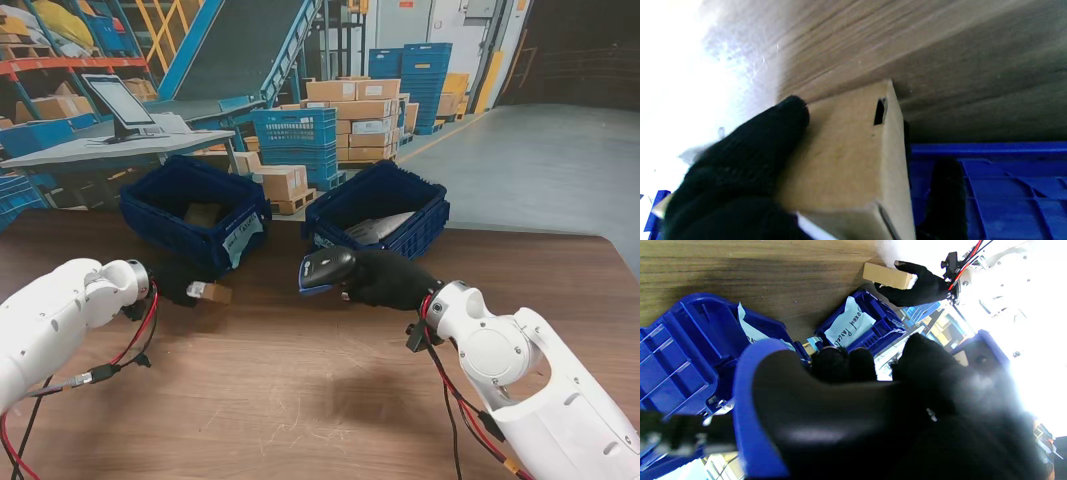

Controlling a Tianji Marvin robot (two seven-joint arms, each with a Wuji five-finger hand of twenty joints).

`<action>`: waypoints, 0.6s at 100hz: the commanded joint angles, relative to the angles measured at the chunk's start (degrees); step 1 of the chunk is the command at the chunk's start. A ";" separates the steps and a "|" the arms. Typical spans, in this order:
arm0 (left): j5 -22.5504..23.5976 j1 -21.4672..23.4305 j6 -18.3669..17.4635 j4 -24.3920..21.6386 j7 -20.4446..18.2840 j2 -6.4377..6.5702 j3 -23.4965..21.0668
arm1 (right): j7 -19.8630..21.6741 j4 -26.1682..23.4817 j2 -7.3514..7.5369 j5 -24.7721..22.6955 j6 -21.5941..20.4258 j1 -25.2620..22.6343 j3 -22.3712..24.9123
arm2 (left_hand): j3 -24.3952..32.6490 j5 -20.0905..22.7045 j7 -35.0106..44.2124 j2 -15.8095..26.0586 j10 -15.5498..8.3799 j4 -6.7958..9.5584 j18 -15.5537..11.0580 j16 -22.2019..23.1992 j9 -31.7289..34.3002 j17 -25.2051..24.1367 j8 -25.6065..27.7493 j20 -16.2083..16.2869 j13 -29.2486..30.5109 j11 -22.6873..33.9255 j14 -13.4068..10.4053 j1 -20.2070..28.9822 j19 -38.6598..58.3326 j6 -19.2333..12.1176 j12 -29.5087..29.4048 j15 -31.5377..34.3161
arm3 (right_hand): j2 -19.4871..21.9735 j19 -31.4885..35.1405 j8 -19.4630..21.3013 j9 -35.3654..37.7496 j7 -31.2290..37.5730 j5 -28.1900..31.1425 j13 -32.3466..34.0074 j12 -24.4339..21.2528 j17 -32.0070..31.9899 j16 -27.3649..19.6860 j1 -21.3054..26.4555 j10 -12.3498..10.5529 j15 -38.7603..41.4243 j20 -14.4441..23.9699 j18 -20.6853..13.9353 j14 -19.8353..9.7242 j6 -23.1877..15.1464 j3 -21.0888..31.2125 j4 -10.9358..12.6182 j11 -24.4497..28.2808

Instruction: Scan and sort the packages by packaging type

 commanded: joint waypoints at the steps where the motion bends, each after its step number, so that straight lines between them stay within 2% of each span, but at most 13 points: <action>1: 0.32 1.69 0.66 -2.08 -1.05 0.43 0.69 | 0.46 -0.36 -0.28 0.07 -0.24 -0.33 -0.05 | -0.46 5.46 16.42 0.71 -5.25 -1.61 1.01 3.61 12.59 1.21 4.42 0.98 4.88 1.37 -1.24 9.10 4.23 -8.25 12.17 4.46 | 5.02 0.41 0.86 0.82 1.41 3.79 0.18 0.31 0.13 -0.15 6.09 1.41 0.27 0.33 -0.07 0.26 -3.66 4.91 -0.43 -0.27; 5: 1.25 2.99 0.96 -4.22 -2.35 0.73 -2.16 | 0.41 -0.39 -0.28 -0.02 -0.28 -0.40 -0.02 | -1.27 6.70 19.64 1.61 -5.63 -1.89 1.09 4.64 15.40 2.09 3.78 1.20 6.77 1.28 -1.14 10.50 5.40 -9.32 13.73 5.95 | 5.06 0.39 0.86 0.80 1.42 3.79 0.15 0.31 0.10 -0.16 6.09 1.40 0.25 0.32 -0.09 0.21 -3.67 4.91 -0.42 -0.27; 12: 2.67 5.89 1.78 -7.99 -4.61 1.01 -7.57 | 0.04 -0.55 -0.36 0.08 -0.40 -0.72 0.12 | -1.87 7.89 24.68 2.00 -5.87 -1.66 1.32 7.39 17.35 2.93 3.80 1.69 8.40 4.49 -0.72 11.91 7.46 -10.02 16.17 9.05 | 4.96 0.44 0.87 0.79 1.47 3.85 0.16 0.31 0.17 -0.17 6.12 1.43 0.25 0.33 -0.01 0.19 -3.68 4.91 -0.41 -0.25; 23: 4.73 9.71 2.38 -14.27 -8.73 1.49 -14.19 | -0.41 -0.99 -0.41 -0.21 -0.61 -1.23 0.36 | -1.86 8.63 26.06 1.88 -5.44 -1.53 1.30 10.22 18.28 3.86 3.13 2.44 9.71 6.27 -0.64 11.66 9.58 -9.99 16.93 12.03 | 4.98 0.43 0.81 0.82 1.44 3.80 0.20 0.28 0.16 -0.19 6.12 1.43 0.25 0.29 -0.14 0.09 -3.63 4.92 -0.38 -0.24; 32: 6.00 13.21 3.65 -20.16 -12.54 1.76 -19.39 | -0.99 -1.62 -0.48 -0.49 -0.81 -1.89 0.68 | -1.80 8.67 26.22 1.88 -5.43 -1.46 1.23 10.86 18.35 3.99 3.02 2.50 9.76 6.49 -0.65 11.56 9.92 -10.01 16.95 12.36 | 4.93 0.45 0.79 0.83 1.45 3.82 0.21 0.28 0.17 -0.18 6.11 1.43 0.29 0.29 -0.05 0.31 -3.66 4.93 -0.38 -0.22; 41: 6.02 16.19 5.26 -25.53 -16.54 1.87 -23.33 | -1.27 -2.34 -0.49 -0.88 -1.09 -2.54 1.13 | -1.76 8.53 26.34 1.93 -5.48 -1.41 1.18 11.50 18.18 4.08 3.10 2.61 9.59 6.72 -0.68 11.51 10.30 -10.09 17.17 12.56 | 4.93 0.47 0.78 0.84 1.46 3.83 0.26 0.28 0.27 -0.18 6.07 1.41 0.30 0.27 -0.17 0.20 -3.57 4.93 -0.39 -0.21; 60: 5.96 21.91 8.87 -35.47 -20.55 1.66 -29.21 | -1.95 -3.96 -0.54 -1.37 -1.54 -4.37 2.37 | -1.85 8.56 26.36 1.93 -5.50 -1.40 1.10 12.23 18.04 4.31 3.18 2.83 9.56 6.69 -0.71 11.53 10.88 -10.11 17.19 12.39 | 4.88 0.47 0.78 0.87 1.48 3.88 0.27 0.26 0.28 -0.21 6.11 1.39 0.27 0.23 -0.10 0.17 -3.62 4.99 -0.39 -0.20</action>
